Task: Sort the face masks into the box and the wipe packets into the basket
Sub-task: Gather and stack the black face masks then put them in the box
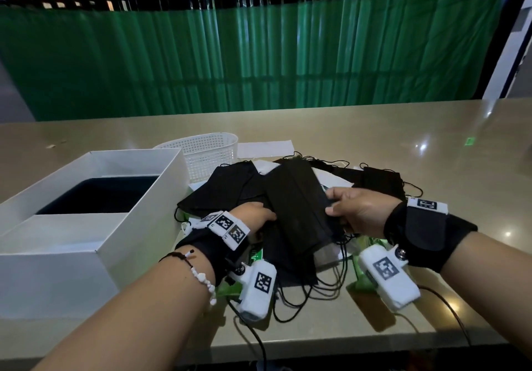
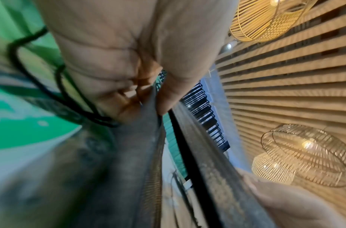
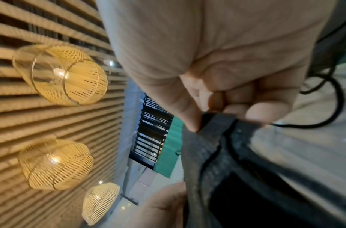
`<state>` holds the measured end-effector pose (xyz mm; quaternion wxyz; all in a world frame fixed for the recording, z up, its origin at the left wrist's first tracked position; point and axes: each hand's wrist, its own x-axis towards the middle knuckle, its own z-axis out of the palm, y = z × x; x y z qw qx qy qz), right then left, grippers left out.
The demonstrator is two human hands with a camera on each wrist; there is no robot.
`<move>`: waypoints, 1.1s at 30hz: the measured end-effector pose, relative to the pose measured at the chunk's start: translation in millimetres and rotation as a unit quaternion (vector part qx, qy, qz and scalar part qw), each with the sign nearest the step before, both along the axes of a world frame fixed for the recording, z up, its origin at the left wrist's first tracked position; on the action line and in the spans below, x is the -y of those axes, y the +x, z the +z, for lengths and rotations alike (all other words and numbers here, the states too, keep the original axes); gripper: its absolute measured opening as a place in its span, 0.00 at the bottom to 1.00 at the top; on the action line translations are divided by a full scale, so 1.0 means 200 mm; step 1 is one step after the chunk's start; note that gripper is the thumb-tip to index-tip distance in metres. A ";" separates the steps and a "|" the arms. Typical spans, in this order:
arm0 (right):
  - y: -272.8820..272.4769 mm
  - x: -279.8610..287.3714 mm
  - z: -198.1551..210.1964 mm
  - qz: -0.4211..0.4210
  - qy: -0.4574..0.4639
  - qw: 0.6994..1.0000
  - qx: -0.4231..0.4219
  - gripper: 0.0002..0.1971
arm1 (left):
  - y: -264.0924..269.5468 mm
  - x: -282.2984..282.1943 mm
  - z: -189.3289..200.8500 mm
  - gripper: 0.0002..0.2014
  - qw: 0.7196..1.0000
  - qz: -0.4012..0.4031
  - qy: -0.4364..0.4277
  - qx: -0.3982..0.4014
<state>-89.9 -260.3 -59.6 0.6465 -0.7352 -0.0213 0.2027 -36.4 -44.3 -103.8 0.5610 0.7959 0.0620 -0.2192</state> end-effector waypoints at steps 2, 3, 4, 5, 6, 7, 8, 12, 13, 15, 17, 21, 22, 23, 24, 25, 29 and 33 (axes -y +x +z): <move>0.00 -0.01 -0.04 0.010 -0.064 0.998 -0.017 0.09 | 0.01 -0.03 -0.04 0.10 1.000 0.010 0.009 0.003; 0.00 0.00 -0.06 0.017 -0.086 0.996 -0.020 0.06 | -0.02 -0.04 -0.02 0.09 1.000 0.014 0.005 0.007; 0.01 0.00 -0.07 0.022 -0.099 0.995 -0.023 0.07 | -0.07 -0.04 0.02 0.06 1.000 0.025 0.005 0.016; 0.01 0.01 -0.08 0.025 -0.108 0.993 -0.024 0.08 | -0.09 -0.04 0.03 0.06 0.999 0.043 0.004 0.024; 0.01 0.01 -0.07 0.028 -0.116 0.993 -0.023 0.08 | -0.10 -0.04 0.03 0.08 0.998 0.063 -0.010 0.023; 0.00 0.01 -0.07 0.029 -0.121 0.992 -0.021 0.08 | -0.10 -0.05 0.03 0.09 0.997 0.076 -0.025 0.017; 0.01 0.01 -0.06 0.027 -0.118 0.992 -0.018 0.07 | -0.08 -0.06 0.01 0.09 0.996 0.086 -0.032 0.015; 0.03 0.00 -0.03 0.021 -0.088 0.996 -0.005 0.10 | -0.06 -0.09 -0.01 0.09 0.994 0.109 -0.023 0.008; 0.03 -0.01 -0.01 0.023 -0.064 0.998 0.001 0.09 | -0.07 -0.09 -0.01 0.09 0.994 0.109 -0.028 0.010; 0.03 -0.03 0.04 0.033 0.013 0.999 0.019 0.08 | -0.07 -0.09 -0.01 0.10 0.995 0.096 -0.032 0.015; 0.04 -0.05 0.09 0.051 0.088 0.994 0.035 0.13 | -0.08 -0.07 -0.01 0.10 0.995 0.074 -0.060 0.035; 0.03 -0.09 0.12 0.085 0.145 0.985 0.043 0.17 | -0.10 -0.02 0.05 0.18 0.971 0.092 -0.211 0.060; 0.03 -0.10 0.12 0.094 0.142 0.985 0.033 0.17 | -0.09 -0.01 0.07 0.20 0.963 0.094 -0.246 0.057; 0.04 -0.12 0.09 0.091 0.126 0.988 0.019 0.15 | -0.09 -0.01 0.08 0.21 0.955 0.093 -0.276 0.051; 0.04 -0.13 0.06 0.085 0.097 0.992 0.003 0.14 | -0.08 -0.02 0.08 0.22 0.952 0.103 -0.285 0.040; 0.05 -0.14 0.02 0.072 0.054 0.996 -0.013 0.11 | -0.08 -0.02 0.07 0.22 0.951 0.116 -0.286 0.027; 0.08 -0.14 -0.15 0.012 -0.113 0.989 -0.099 0.06 | -0.10 -0.03 -0.01 0.14 0.958 0.141 -0.246 -0.052; 0.09 -0.14 -0.21 0.024 -0.169 0.975 -0.140 0.08 | -0.10 -0.01 0.00 0.15 0.969 0.094 -0.221 -0.060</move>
